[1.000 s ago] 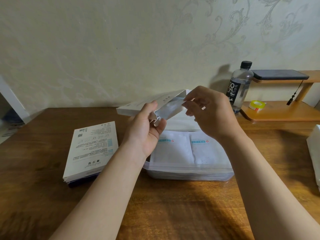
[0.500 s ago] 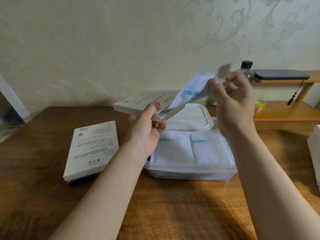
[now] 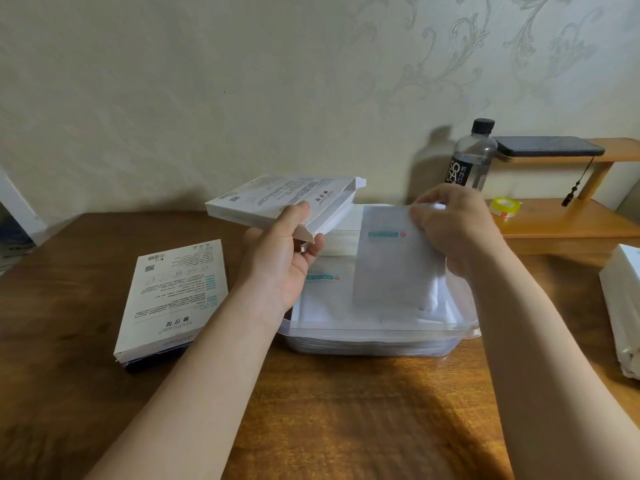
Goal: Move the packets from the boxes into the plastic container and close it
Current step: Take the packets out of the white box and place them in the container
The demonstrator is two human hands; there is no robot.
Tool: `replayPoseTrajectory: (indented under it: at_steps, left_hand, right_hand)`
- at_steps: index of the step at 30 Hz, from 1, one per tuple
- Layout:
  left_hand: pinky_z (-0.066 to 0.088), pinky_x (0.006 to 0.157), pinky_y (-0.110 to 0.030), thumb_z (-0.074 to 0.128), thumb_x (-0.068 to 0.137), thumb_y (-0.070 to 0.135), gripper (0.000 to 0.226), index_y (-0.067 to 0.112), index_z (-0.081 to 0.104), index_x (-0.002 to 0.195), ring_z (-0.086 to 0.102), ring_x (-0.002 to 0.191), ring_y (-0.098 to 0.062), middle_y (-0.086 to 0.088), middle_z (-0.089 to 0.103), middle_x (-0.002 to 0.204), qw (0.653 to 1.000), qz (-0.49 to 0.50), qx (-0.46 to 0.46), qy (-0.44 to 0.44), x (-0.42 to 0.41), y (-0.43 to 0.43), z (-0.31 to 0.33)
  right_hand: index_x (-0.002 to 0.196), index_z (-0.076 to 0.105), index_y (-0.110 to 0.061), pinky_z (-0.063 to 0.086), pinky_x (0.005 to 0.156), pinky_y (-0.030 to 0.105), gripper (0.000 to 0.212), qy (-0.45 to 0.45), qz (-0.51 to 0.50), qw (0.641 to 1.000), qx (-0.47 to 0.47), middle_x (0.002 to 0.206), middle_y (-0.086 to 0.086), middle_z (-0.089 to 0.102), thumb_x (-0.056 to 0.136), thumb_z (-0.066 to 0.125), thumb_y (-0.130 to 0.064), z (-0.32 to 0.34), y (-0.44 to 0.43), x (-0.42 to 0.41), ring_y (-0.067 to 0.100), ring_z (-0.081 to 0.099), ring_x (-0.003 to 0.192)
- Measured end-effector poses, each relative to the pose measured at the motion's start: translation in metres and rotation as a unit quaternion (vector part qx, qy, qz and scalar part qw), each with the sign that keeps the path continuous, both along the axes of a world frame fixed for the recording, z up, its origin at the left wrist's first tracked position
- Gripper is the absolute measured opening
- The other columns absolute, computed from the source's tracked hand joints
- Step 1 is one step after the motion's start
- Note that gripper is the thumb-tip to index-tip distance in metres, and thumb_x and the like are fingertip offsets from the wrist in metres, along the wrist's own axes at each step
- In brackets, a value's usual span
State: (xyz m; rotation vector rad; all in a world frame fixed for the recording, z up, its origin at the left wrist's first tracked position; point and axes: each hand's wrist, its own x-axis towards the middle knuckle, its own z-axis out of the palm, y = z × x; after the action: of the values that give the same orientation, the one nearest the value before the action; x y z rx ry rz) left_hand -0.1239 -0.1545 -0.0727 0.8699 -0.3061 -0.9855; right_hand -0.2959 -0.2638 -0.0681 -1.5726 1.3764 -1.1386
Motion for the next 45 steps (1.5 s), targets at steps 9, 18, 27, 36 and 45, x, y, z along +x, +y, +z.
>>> replayPoseTrajectory:
  at_steps: [9, 18, 27, 36, 45]
  left_hand:
    - [0.054, 0.055, -0.023, 0.071, 0.091, 0.006, 0.014, 0.016, 0.064, 0.099, 0.064, 0.08, -0.017, -0.004, 0.069, 0.087, 1.0, -0.019, 0.001, -0.008, 0.0, 0.001, -0.001]
    - [0.053, 0.051, -0.022, 0.071, 0.092, 0.009, 0.012, 0.015, 0.064, 0.099, 0.063, 0.098, -0.029, -0.014, 0.064, 0.108, 0.999, -0.029, 0.019, -0.02, -0.001, 0.0, -0.002]
    - [0.055, 0.055, -0.023, 0.072, 0.092, 0.01, 0.017, 0.016, 0.062, 0.105, 0.064, 0.104, -0.029, -0.014, 0.067, 0.113, 0.999, -0.036, 0.017, -0.016, 0.0, 0.001, -0.002]
    - [0.055, 0.056, -0.023, 0.071, 0.093, 0.01, 0.017, 0.017, 0.062, 0.106, 0.063, 0.107, -0.028, -0.018, 0.066, 0.124, 0.999, -0.041, 0.016, -0.018, -0.001, 0.002, -0.002]
    - [0.055, 0.056, -0.023, 0.072, 0.092, 0.01, 0.021, 0.017, 0.062, 0.109, 0.064, 0.103, -0.027, -0.012, 0.067, 0.114, 0.999, -0.036, 0.015, -0.014, 0.0, 0.001, -0.002]
  right_hand:
    - [0.101, 0.065, -0.011, 0.047, 0.06, 0.025, 0.01, 0.327, 0.069, 0.942, -0.038, 0.089, 0.001, 0.06, 0.091, 0.065, -0.011, -0.001, 0.01, 0.002, 0.023, 0.059, 0.082]
    - [0.133, 0.057, -0.021, 0.05, 0.096, 0.043, 0.059, 0.514, 0.169, 0.841, -0.01, 0.133, 0.005, 0.06, 0.081, 0.081, -0.037, 0.018, 0.036, 0.006, 0.029, 0.057, 0.118]
    - [0.153, 0.036, -0.03, 0.037, 0.109, 0.042, 0.085, 0.651, 0.288, 0.701, 0.044, 0.15, -0.001, 0.048, 0.081, 0.073, -0.057, 0.015, 0.045, 0.012, 0.028, 0.044, 0.137]
    - [0.146, 0.043, -0.023, 0.046, 0.101, 0.04, 0.077, 0.661, 0.277, 0.696, 0.051, 0.136, 0.005, 0.057, 0.082, 0.078, -0.047, 0.009, 0.039, 0.012, 0.028, 0.053, 0.123]
    - [0.145, 0.042, -0.024, 0.049, 0.101, 0.041, 0.078, 0.645, 0.297, 0.701, 0.059, 0.131, 0.003, 0.058, 0.081, 0.078, -0.049, 0.006, 0.035, 0.012, 0.025, 0.056, 0.116]
